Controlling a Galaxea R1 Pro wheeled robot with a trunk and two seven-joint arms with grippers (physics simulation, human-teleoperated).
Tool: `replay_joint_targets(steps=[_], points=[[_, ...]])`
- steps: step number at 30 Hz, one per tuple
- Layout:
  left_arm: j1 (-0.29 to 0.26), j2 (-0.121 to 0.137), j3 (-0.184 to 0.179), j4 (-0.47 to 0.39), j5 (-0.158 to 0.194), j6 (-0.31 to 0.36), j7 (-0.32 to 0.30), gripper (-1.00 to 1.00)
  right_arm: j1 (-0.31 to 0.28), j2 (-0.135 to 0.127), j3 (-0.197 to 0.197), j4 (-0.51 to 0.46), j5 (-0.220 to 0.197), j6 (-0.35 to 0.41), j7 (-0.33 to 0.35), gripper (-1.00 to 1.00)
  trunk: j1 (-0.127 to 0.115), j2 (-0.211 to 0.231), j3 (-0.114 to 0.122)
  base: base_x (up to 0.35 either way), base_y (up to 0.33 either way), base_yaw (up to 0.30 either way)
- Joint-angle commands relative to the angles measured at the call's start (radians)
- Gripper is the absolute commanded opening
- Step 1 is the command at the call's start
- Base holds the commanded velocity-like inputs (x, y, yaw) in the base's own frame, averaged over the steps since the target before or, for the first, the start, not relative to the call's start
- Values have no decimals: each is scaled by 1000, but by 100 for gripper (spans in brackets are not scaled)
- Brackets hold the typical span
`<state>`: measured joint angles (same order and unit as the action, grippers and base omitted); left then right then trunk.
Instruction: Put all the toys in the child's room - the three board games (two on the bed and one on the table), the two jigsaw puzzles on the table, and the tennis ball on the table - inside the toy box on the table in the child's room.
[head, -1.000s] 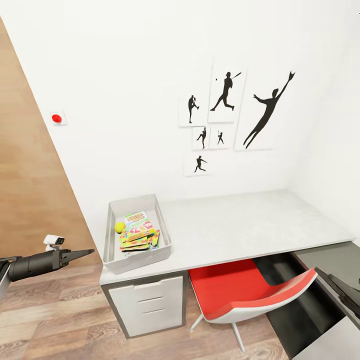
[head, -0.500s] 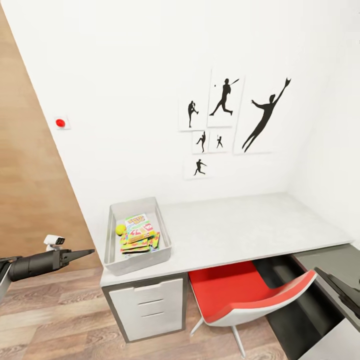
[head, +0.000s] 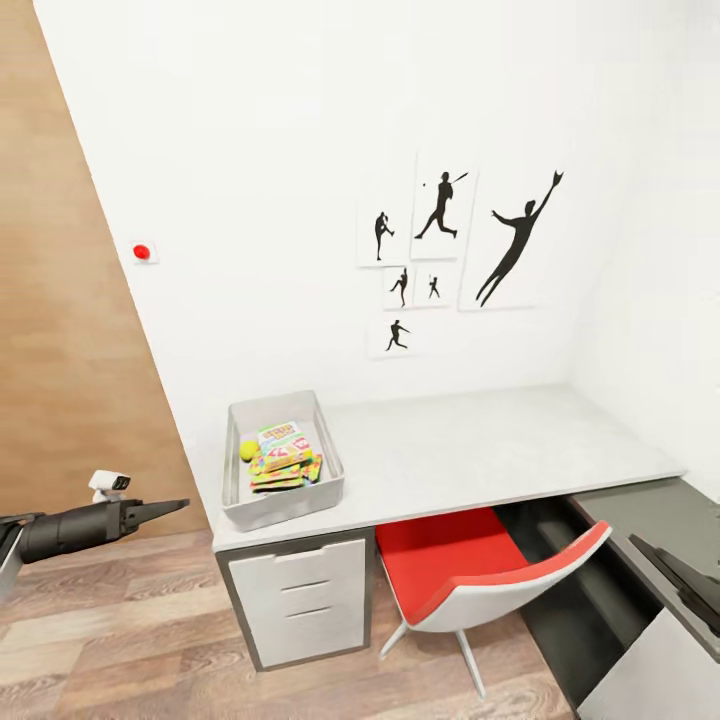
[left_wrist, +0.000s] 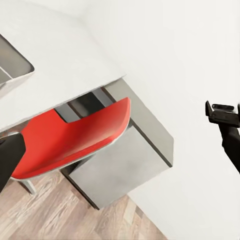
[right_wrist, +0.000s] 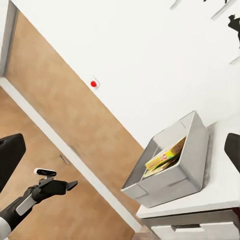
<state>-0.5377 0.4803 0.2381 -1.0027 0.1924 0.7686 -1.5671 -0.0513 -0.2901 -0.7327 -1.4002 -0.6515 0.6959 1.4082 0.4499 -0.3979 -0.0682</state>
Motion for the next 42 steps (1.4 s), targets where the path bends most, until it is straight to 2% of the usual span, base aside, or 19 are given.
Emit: replay_joint_targets(steps=[1, 11, 14, 16, 17, 18, 20, 21, 27, 32, 33, 34, 36, 41, 42], points=[[0, 0, 0, 0, -2, 11, -4, 100, -1, 0, -1, 0, -2, 10, 2, 100, 0, -2, -1, -301, 0, 0], [12, -5, -1, 5, -4, 11, -4, 100, -1, 1, 1, 0, -1, 10, 0, 100, 0, -2, 12, -144, 0, 51], [26, -6, -3, 6, -5, 3, -4, 100, -1, 23, 1, 10, 10, 8, -3, 100, 0, -2, 12, -58, 0, 20], [32, -7, -4, 9, -10, -4, -4, 100, -1, 41, 3, 24, 36, 4, -4, 100, 0, -2, 13, -145, 0, 11], [35, -7, -4, 11, -13, -7, -4, 100, -1, 51, 3, 34, 57, 1, -4, 100, 0, -2, 13, -198, 0, 8], [40, -7, -4, 16, -20, -11, -4, 100, -1, 70, 4, 52, 106, -9, -4, 100, 0, -2, 13, -247, 0, 5], [44, -8, -4, 25, -29, -14, -4, 100, -1, 84, 5, 63, 159, -18, -3, 100, 0, -2, 13, -263, 0, 4], [48, -7, -4, 38, -39, -16, -4, 100, -1, 97, 5, 71, 208, -24, -2, 100, 0, -2, 13, -203, 0, 2], [55, -7, -4, 102, -68, -27, 8, 100, 2, 156, 3, 100, 327, -53, 0, 100, 0, -2, 13, -103, 0, 1], [57, -10, -6, 157, -100, -50, 39, 100, 15, 191, 2, 139, 431, -128, -1, 100, 0, -2, 13, -30, 0, 0], [57, -12, -6, 168, -109, -53, 53, 100, 17, 195, 2, 147, 452, -144, -2, 100, 0, -2, 13, -14, 0, 0], [58, -19, -7, 189, -126, -58, 89, 100, 21, 201, 3, 164, 491, -171, -4, 100, 0, -2, 13, -9, 0, 0], [58, -28, -6, 210, -142, -63, 134, 100, 23, 206, 3, 189, 528, -192, -7, 100, 0, -2, 13, -7, 0, 0], [59, -50, -6, 268, -163, -83, 265, 100, 26, 215, 4, 304, 624, -246, -29, 100, 0, -2, 13, -3, 0, 0], [59, -59, -7, 302, -166, -104, 323, 100, 26, 216, 2, 362, 660, -285, -47, 100, 0, -2, 13, -1, 0, 0]])
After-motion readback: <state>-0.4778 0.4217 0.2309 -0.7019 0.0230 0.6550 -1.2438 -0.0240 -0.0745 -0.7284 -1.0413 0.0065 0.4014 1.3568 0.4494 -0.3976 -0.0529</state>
